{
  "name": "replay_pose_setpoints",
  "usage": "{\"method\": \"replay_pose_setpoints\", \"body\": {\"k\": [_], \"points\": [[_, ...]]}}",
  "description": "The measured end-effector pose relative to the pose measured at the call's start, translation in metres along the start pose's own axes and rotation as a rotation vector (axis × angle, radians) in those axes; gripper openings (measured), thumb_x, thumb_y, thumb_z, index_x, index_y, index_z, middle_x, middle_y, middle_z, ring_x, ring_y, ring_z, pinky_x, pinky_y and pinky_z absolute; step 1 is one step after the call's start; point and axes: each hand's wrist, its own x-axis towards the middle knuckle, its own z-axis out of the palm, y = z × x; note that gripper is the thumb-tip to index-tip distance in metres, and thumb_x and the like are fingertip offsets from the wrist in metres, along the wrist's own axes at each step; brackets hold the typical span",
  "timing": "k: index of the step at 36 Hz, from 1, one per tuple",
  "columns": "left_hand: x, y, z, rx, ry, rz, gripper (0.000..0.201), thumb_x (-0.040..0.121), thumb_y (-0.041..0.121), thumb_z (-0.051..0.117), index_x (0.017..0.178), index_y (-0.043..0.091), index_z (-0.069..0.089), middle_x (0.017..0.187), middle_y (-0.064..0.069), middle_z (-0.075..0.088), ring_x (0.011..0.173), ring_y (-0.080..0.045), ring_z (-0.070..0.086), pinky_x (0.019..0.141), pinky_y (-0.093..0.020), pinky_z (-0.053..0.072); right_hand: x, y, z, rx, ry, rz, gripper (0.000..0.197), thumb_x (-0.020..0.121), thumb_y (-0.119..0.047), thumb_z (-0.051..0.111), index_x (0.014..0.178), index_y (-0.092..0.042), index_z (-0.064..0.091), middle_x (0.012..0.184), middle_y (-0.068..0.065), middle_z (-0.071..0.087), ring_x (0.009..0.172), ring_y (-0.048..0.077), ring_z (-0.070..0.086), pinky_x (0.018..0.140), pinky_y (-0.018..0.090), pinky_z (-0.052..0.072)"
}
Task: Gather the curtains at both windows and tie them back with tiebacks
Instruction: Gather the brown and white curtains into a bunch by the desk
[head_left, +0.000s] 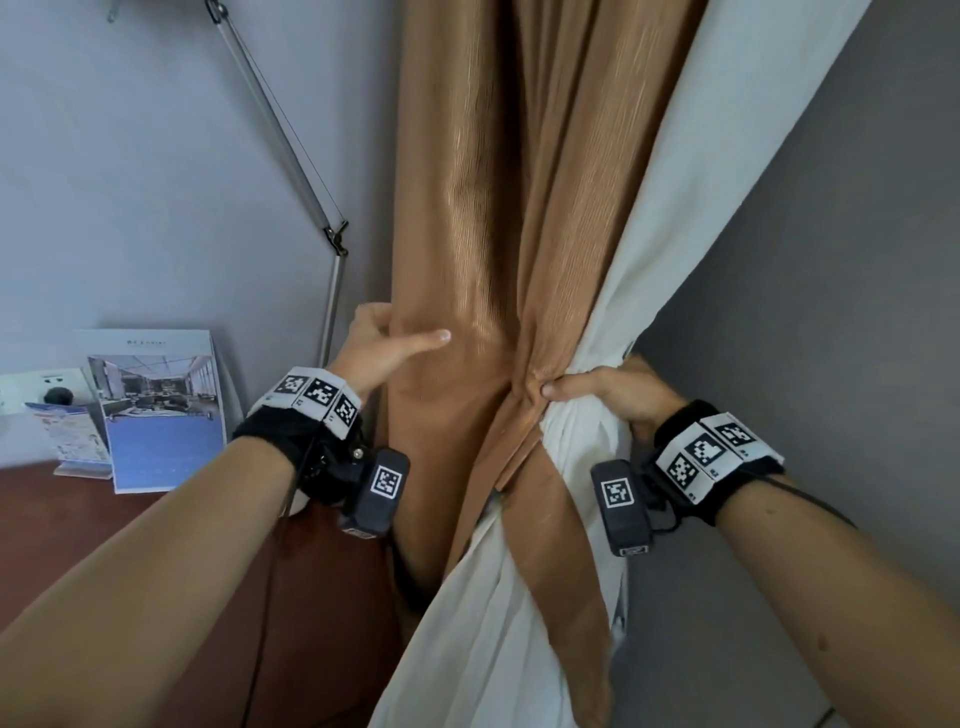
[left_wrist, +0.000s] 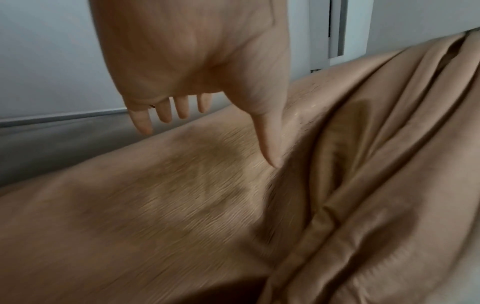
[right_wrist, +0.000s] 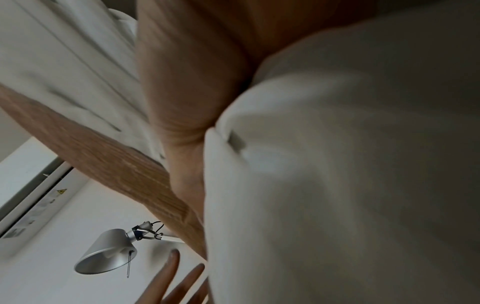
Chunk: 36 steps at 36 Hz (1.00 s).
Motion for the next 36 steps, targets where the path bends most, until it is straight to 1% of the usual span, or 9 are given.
{"method": "replay_pose_setpoints", "body": {"k": [4,8,14,18,20,22,25,33,36], "points": [[0.010,0.015,0.005,-0.136,-0.084,-0.003,0.128,0.059,0.047,0.089,0.155,0.014,0.010,0.158,-0.002,0.026,0.139,-0.017,0.033,0.111,-0.030,0.031,-0.003,-0.001,0.002,-0.030,-0.036,0.023,0.061,0.055,-0.002,0.089,0.113,-0.001,0.068,0.104,0.008,0.076,0.097,0.023,0.073,0.094,0.042,0.055],[0.017,0.023,0.024,-0.227,-0.246,-0.070,0.147,0.036,0.061,0.093,0.155,0.025,0.014,0.151,-0.002,0.041,0.134,-0.020,0.045,0.113,-0.046,0.036,-0.007,-0.002,0.005,-0.033,-0.047,0.017,0.070,0.047,-0.008,0.091,0.114,-0.004,0.068,0.105,0.006,0.076,0.100,0.024,0.071,0.096,0.042,0.053],[-0.008,0.030,0.061,-0.320,-0.611,0.001,0.037,0.089,0.021,0.069,0.121,0.005,0.059,0.115,-0.012,0.067,0.105,-0.023,0.065,0.089,-0.030,0.055,-0.011,-0.003,0.013,-0.021,-0.077,-0.025,0.058,0.057,-0.002,0.088,0.112,-0.007,0.070,0.106,0.002,0.076,0.102,0.019,0.070,0.095,0.037,0.053],[-0.023,0.030,0.069,-0.420,-0.765,0.021,0.103,0.051,0.070,0.072,0.131,0.009,0.050,0.113,-0.003,0.069,0.102,-0.011,0.069,0.081,-0.022,0.056,-0.006,-0.001,0.020,-0.021,-0.068,-0.029,0.077,0.048,-0.015,0.094,0.119,-0.006,0.066,0.110,0.003,0.074,0.103,0.019,0.070,0.093,0.037,0.055],[-0.026,0.030,0.068,-0.360,-0.802,0.057,0.102,0.040,0.078,0.071,0.120,0.017,0.053,0.108,0.003,0.071,0.102,-0.007,0.069,0.081,-0.019,0.054,0.001,0.003,0.021,-0.013,-0.033,-0.032,0.110,0.035,-0.029,0.101,0.132,-0.006,0.054,0.115,0.002,0.072,0.104,0.018,0.070,0.092,0.037,0.056],[-0.025,0.030,0.067,-0.323,-0.762,0.048,0.077,0.060,0.072,0.060,0.114,0.018,0.054,0.098,0.007,0.074,0.094,-0.002,0.070,0.076,-0.016,0.054,0.003,0.002,0.023,-0.007,-0.032,-0.034,0.110,0.035,-0.027,0.100,0.133,-0.006,0.053,0.115,0.001,0.072,0.104,0.017,0.070,0.092,0.037,0.056],[-0.021,0.030,0.068,-0.305,-0.595,0.009,0.060,0.094,0.053,0.035,0.131,0.007,0.048,0.108,-0.001,0.068,0.095,-0.006,0.067,0.078,-0.016,0.055,-0.001,-0.002,0.027,-0.001,-0.076,-0.014,0.069,0.050,-0.011,0.090,0.115,-0.008,0.069,0.108,0.002,0.075,0.102,0.019,0.071,0.093,0.037,0.055],[-0.028,0.032,0.081,-0.134,-0.397,-0.053,0.088,0.090,0.070,0.029,0.152,0.009,0.022,0.149,-0.006,0.041,0.133,-0.018,0.044,0.106,-0.021,0.030,0.008,0.002,0.027,0.055,-0.046,0.012,0.059,0.055,-0.001,0.088,0.111,-0.003,0.069,0.103,0.010,0.076,0.096,0.026,0.072,0.089,0.045,0.057],[-0.030,0.034,0.085,-0.083,-0.277,-0.087,0.104,0.071,0.088,0.033,0.142,0.013,0.023,0.137,-0.006,0.040,0.126,-0.020,0.045,0.112,-0.029,0.031,0.009,0.003,0.025,0.095,-0.028,0.034,0.058,0.054,0.002,0.086,0.109,0.001,0.069,0.100,0.012,0.076,0.094,0.030,0.072,0.087,0.048,0.057]]}}
